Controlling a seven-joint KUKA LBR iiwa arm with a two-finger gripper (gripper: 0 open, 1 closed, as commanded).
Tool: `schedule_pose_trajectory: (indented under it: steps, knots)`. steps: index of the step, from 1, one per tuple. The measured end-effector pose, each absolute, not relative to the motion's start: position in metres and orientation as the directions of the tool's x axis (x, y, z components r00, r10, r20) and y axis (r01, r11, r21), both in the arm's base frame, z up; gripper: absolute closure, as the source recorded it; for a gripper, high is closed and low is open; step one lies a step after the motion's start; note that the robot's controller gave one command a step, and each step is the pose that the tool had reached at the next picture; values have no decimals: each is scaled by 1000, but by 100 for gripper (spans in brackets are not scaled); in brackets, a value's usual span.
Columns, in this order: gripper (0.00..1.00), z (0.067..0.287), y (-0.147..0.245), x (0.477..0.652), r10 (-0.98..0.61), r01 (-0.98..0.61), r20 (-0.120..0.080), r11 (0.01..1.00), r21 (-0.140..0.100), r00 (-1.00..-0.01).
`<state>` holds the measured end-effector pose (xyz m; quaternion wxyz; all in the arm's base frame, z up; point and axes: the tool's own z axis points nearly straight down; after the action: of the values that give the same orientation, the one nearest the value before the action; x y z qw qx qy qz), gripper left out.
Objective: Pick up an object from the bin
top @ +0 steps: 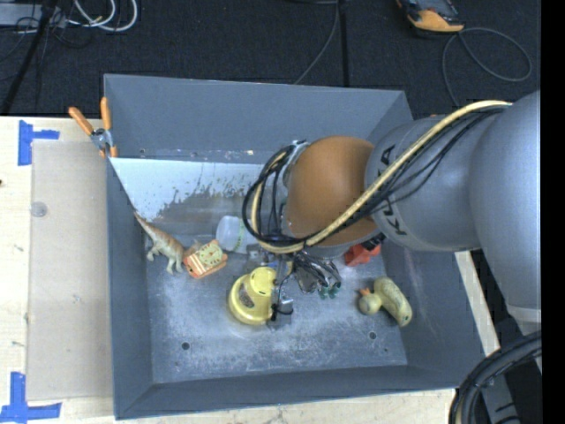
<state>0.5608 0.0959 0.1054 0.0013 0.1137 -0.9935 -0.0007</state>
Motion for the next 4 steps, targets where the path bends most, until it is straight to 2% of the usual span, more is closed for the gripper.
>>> schedule_pose_trajectory:
  steps: [1, 2, 3, 4]
  knots:
    - [100, 77, 91, 547, -377, -377, -6, 926, 3, -926]
    - [100, 77, 90, 547, -376, -376, -6, 927, 3, -927]
    - [100, 96, 88, 545, -378, -378, -1, 926, 3, -926]
    - [100, 125, 86, 554, -375, -376, -5, 927, 3, -927]
